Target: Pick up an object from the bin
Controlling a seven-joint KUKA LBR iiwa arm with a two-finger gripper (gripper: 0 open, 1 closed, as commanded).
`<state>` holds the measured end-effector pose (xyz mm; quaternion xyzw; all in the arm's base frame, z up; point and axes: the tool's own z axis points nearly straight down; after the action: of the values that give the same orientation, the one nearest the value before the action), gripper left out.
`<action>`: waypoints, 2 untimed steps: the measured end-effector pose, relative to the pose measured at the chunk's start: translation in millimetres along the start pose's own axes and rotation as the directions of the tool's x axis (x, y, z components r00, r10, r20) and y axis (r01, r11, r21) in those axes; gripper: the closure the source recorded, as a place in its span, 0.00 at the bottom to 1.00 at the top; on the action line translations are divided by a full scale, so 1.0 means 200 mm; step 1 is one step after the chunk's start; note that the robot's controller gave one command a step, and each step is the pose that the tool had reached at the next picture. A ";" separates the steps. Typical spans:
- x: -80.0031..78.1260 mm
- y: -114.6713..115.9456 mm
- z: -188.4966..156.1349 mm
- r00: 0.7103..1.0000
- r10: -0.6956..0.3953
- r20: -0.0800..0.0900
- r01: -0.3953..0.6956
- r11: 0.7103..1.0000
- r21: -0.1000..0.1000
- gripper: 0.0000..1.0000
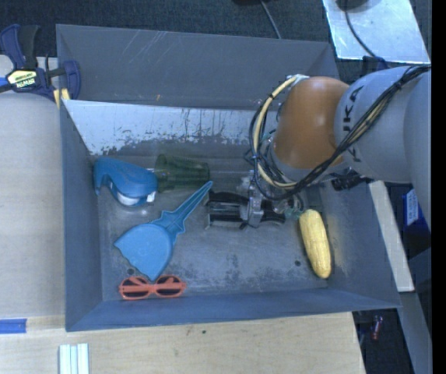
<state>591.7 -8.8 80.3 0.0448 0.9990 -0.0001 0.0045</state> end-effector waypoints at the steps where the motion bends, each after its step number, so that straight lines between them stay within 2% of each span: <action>1: 0.00 0.00 0.00 1.000 0.000 0.000 0.000 1.000 0.000 1.00; 2: 0.00 0.00 -0.05 1.000 0.000 -0.001 0.000 1.000 0.001 1.00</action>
Offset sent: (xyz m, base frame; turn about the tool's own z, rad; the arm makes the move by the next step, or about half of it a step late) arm -0.0001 -0.0001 0.0362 -0.0002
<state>590.6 -9.1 90.8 0.0447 0.9990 -0.0004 0.0041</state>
